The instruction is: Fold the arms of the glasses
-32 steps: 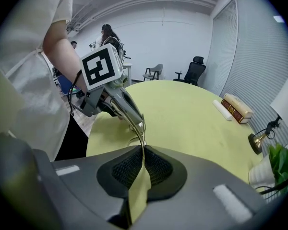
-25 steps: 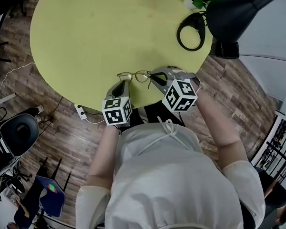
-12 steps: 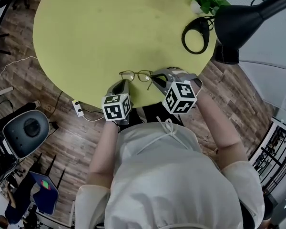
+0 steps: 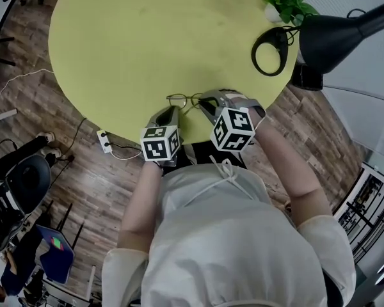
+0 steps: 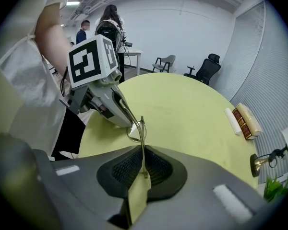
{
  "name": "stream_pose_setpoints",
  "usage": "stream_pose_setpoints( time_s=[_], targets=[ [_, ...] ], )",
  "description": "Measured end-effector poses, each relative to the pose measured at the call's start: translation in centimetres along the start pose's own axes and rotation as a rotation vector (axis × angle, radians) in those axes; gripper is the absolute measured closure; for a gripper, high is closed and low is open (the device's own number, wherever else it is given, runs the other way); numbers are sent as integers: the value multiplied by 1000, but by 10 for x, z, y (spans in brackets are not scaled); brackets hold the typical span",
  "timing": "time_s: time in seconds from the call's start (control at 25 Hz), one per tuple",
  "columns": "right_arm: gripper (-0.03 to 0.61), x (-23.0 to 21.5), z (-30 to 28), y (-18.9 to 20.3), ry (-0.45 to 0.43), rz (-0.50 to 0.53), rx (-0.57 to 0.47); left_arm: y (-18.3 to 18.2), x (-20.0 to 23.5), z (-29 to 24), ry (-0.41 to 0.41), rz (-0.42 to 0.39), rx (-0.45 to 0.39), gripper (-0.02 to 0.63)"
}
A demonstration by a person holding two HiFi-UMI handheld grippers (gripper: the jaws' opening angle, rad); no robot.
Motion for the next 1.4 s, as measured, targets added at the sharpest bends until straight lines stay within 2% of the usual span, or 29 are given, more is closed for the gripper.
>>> stream_pose_setpoints(
  time_s=[0.24,0.44,1.08,1.28,1.32,1.4],
  targets=[
    [560,-2,-18,-11,2,-3,48,-2,2,3,23,18,-10,607],
    [560,-5,-36,-11,6,27,92,-4,2,2,10,-17,-27,607],
    [558,-8,-59,-14,-56,33,89,-5,7,0,2,-11,18,607],
    [557,-8,-61,-15,-7,91,95,-6,7,0,23,0,32,607],
    [549,-9,-59,-17,7,77,80,-8,7,2,31,-2,32,607],
    [491,-11,-54,-21,19,14,38,-13,4,8,46,-8,18,607]
  ],
)
Point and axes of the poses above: the fingertips, and each gripper's own axes: z backward along the fingers, x to its left, y out of its underside, the point moved 3 cm from there along z, backward along the fingers, and after that the axes turned 9 degrees about z, right-handed, at the moved point
